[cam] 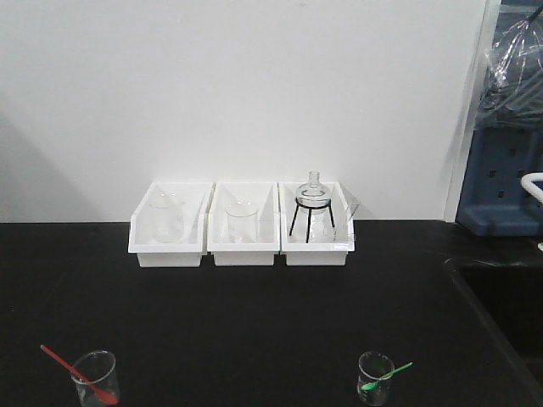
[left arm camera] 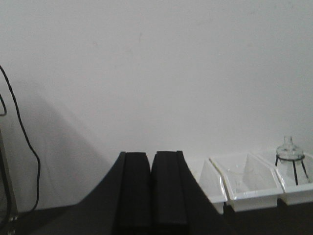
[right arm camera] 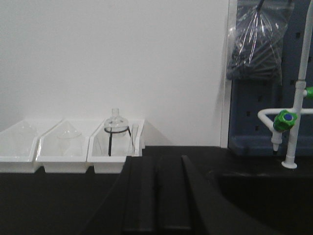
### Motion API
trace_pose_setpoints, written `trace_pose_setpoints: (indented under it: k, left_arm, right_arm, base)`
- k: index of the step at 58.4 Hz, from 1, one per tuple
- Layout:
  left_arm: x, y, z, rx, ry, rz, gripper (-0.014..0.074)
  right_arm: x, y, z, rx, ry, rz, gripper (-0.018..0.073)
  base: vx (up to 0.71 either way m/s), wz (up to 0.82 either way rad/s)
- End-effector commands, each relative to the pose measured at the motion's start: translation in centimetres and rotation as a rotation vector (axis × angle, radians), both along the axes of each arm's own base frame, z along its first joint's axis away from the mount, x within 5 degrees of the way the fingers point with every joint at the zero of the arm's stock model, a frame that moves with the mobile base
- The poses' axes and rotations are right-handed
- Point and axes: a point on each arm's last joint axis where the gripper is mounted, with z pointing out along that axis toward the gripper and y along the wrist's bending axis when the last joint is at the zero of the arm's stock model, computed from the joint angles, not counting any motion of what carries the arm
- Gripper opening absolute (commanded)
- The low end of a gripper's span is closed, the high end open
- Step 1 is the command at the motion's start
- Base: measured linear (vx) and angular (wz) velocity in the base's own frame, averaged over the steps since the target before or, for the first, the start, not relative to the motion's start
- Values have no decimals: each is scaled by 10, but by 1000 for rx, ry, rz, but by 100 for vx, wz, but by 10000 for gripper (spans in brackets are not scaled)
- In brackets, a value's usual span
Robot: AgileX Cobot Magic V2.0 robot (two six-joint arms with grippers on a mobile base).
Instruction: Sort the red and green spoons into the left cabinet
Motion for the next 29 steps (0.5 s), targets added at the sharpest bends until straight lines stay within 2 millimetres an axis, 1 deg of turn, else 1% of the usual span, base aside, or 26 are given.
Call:
trace_pose_setpoints:
  k: [1,9,12,19,24,29]
  left_arm:
    - [2,-1,12,-1,-57,-8,15]
    - [2,0,10,-1,-29,-3,54]
    - [3,0,8,-1,-9,0,75]
    - [7,1,-3,-6,115,18,154]
    - [9,1,-8,-70,173,5,206]
    - [9,0,-8,-99,173,-5,241]
  right_arm:
    - [6,1,15,-15,-74,5,74]
    - [9,1,13,-16,-60,5,165]
    - [9,1,12,-24,-46,4,219]
    - [9,1,11,-33,-35,2,330]
    - [9,1,14,-30,-73,6,385]
    - [9,2,17,-24,-102,8,410]
  base:
    - [0,0]
    - [0,0]
    - [0,0]
    - [0,0]
    - [0,0]
    - [0,0]
